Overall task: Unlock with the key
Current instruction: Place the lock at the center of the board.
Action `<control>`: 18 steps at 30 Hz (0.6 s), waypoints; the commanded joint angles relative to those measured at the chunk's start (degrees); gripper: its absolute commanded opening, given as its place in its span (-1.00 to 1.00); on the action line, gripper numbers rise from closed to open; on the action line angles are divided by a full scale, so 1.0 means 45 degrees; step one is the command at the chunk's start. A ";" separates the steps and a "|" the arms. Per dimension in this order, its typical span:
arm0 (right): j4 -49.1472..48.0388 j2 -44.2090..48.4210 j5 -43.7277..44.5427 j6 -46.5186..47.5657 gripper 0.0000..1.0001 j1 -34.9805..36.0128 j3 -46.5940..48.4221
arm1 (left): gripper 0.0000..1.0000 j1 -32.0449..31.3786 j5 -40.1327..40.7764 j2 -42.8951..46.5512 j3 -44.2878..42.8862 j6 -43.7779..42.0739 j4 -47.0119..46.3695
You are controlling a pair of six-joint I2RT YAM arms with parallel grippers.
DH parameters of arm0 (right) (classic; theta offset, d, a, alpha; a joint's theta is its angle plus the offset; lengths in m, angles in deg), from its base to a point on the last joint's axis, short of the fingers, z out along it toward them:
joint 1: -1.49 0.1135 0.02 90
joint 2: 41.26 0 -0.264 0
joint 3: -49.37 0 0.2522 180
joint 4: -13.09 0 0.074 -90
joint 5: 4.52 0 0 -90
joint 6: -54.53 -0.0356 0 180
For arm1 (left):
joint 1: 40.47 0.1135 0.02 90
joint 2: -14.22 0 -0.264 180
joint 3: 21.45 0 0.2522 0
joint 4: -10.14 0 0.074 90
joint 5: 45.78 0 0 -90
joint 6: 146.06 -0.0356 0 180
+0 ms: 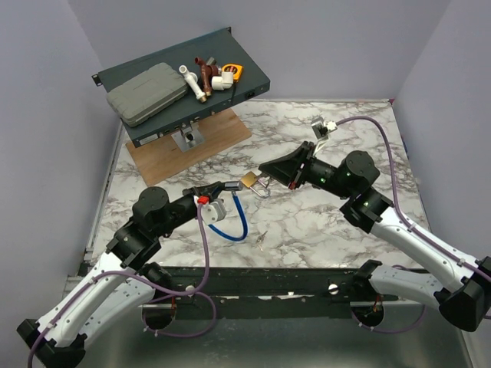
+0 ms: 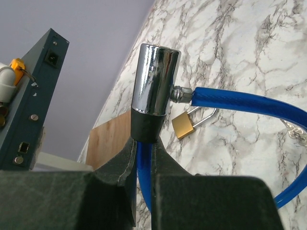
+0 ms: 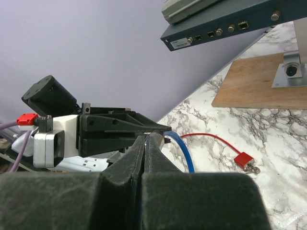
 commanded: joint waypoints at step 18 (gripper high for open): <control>-0.1280 -0.1475 0.1236 -0.0641 -0.99 0.0066 0.0051 | -1.00 0.0089 0.1872 0.0143 0.1965 -0.1054 -0.4572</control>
